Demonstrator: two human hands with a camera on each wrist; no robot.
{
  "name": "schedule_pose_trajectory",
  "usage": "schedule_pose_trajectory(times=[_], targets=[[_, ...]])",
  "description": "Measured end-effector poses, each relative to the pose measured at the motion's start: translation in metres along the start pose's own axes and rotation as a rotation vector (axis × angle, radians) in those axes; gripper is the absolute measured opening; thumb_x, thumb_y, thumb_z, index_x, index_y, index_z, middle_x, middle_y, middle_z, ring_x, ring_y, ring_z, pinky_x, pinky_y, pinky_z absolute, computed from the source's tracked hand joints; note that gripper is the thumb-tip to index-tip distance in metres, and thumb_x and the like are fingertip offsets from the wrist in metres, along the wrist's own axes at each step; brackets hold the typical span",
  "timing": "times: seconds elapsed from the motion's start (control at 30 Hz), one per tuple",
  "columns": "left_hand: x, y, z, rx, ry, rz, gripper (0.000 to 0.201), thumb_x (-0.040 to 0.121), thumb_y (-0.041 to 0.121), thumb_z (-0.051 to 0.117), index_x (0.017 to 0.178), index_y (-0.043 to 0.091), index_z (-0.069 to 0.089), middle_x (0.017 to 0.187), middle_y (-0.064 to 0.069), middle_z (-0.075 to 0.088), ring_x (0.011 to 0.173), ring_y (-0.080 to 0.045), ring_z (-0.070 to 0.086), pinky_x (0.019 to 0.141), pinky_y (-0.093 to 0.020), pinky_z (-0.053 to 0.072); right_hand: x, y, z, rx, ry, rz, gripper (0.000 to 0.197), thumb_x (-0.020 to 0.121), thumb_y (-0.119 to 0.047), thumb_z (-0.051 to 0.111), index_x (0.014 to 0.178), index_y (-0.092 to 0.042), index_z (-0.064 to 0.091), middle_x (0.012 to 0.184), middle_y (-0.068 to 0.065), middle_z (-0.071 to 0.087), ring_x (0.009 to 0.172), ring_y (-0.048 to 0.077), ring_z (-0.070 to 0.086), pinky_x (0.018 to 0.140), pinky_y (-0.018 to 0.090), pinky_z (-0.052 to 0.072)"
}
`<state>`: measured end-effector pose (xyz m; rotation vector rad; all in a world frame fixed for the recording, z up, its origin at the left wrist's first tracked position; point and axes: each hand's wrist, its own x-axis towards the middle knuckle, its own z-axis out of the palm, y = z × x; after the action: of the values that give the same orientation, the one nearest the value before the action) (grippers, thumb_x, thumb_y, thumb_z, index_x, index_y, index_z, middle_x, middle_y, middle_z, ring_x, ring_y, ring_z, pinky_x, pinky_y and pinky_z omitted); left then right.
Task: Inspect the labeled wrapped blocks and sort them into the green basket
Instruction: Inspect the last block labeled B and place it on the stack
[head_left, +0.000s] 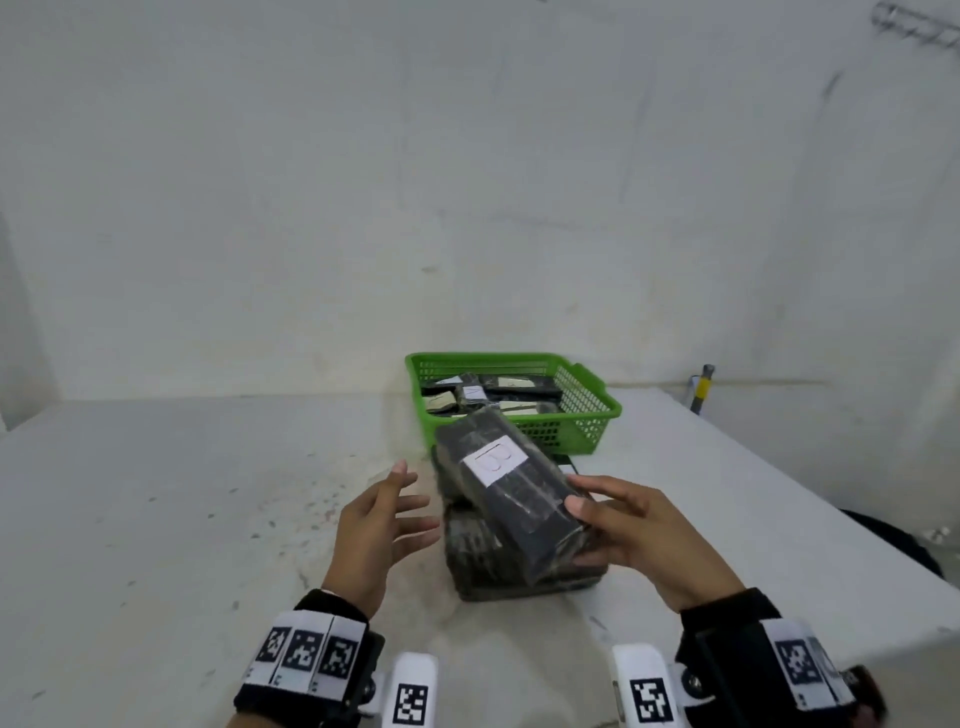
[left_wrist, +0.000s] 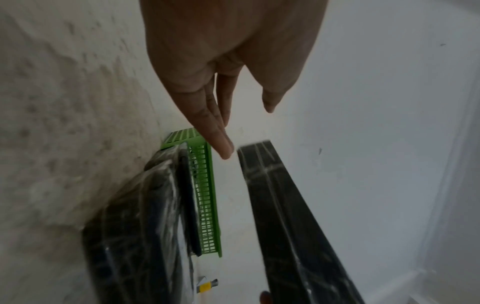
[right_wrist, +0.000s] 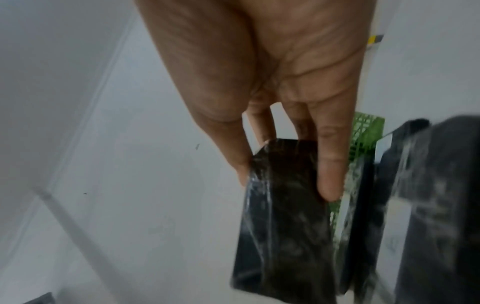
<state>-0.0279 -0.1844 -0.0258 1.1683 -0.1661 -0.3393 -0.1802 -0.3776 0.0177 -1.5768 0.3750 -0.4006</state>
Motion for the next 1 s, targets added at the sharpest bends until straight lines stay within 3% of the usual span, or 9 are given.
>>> schedule_pose_trajectory(times=[0.1,0.27,0.4,0.47,0.6,0.7,0.83,0.93,1.0], targets=[[0.005,-0.019,0.008,-0.008,0.051,-0.029,0.028,0.099,0.028,0.055,0.100,0.003,0.065,0.098,-0.019,0.064,0.076,-0.029,0.065,0.051,-0.024,0.057,0.009,-0.002,-0.034,0.012,0.116,0.017,0.029,0.090,-0.010,0.067,0.118,-0.006,0.067,0.100,0.020,0.074,0.082,0.028,0.071,0.064,0.032,0.061],[0.014,-0.041,0.012,-0.113,0.135,-0.107,0.027,0.099,0.026,0.054,0.104,0.001,0.061,0.090,-0.011,0.062,0.077,-0.023,0.062,0.057,-0.024,0.055,0.033,0.003,-0.084,0.008,0.299,0.071,0.028,0.092,-0.009,0.066,0.117,0.003,0.064,0.098,0.016,0.066,0.087,0.033,0.064,0.059,0.029,0.061],[0.018,-0.048,0.009,-0.192,0.176,-0.162,0.021,0.101,0.019,0.050,0.104,0.000,0.058,0.092,-0.009,0.060,0.080,-0.020,0.059,0.064,-0.027,0.052,0.053,0.022,-0.107,0.015,0.372,0.185,0.010,0.093,-0.006,0.064,0.098,0.003,0.064,0.101,0.018,0.057,0.097,0.036,0.057,0.054,0.031,0.060],[0.018,-0.049,0.007,-0.228,0.183,-0.185,0.019,0.101,0.013,0.048,0.094,0.000,0.059,0.092,-0.010,0.058,0.081,-0.020,0.057,0.057,-0.025,0.057,0.063,0.032,-0.115,0.009,0.383,0.224,0.006,0.093,-0.005,0.064,0.091,0.001,0.063,0.104,0.019,0.056,0.099,0.036,0.056,0.053,0.034,0.059],[0.020,-0.052,0.003,-0.249,0.191,-0.199,0.019,0.100,0.009,0.047,0.086,0.002,0.059,0.090,-0.011,0.057,0.080,-0.021,0.057,0.051,-0.019,0.057,0.078,0.049,-0.127,-0.028,0.362,0.271,0.012,0.092,-0.006,0.066,0.101,0.002,0.064,0.110,0.018,0.058,0.101,0.033,0.056,0.065,0.044,0.062],[0.022,-0.055,0.000,-0.240,0.188,-0.203,0.018,0.099,0.008,0.047,0.089,0.000,0.060,0.090,-0.012,0.057,0.081,-0.021,0.058,0.053,-0.020,0.058,0.086,0.061,-0.128,-0.042,0.359,0.294,0.024,0.091,-0.007,0.067,0.112,0.005,0.065,0.114,0.017,0.059,0.103,0.032,0.057,0.068,0.044,0.061],[0.025,-0.059,-0.003,-0.216,0.187,-0.199,0.018,0.099,0.007,0.047,0.090,0.000,0.061,0.091,-0.014,0.058,0.083,-0.022,0.059,0.055,-0.020,0.058,0.093,0.073,-0.127,-0.213,0.385,0.289,0.017,0.091,-0.017,0.069,0.107,-0.009,0.069,0.106,0.012,0.062,0.081,0.020,0.057,0.060,0.027,0.046],[0.026,-0.059,-0.002,-0.199,0.187,-0.193,0.018,0.100,0.007,0.046,0.091,0.000,0.061,0.093,-0.014,0.058,0.085,-0.022,0.059,0.056,-0.020,0.059,0.099,0.078,-0.128,-0.330,0.369,0.248,0.029,0.092,-0.020,0.067,0.114,-0.001,0.070,0.098,0.009,0.062,0.069,0.013,0.052,0.059,0.021,0.040],[0.026,-0.059,-0.002,-0.197,0.184,-0.191,0.019,0.100,0.007,0.046,0.091,0.000,0.061,0.093,-0.014,0.058,0.085,-0.022,0.059,0.056,-0.020,0.059,0.101,0.077,-0.128,-0.356,0.361,0.251,0.030,0.094,-0.018,0.065,0.116,0.002,0.069,0.082,0.009,0.061,0.058,0.011,0.046,0.051,0.016,0.039]])
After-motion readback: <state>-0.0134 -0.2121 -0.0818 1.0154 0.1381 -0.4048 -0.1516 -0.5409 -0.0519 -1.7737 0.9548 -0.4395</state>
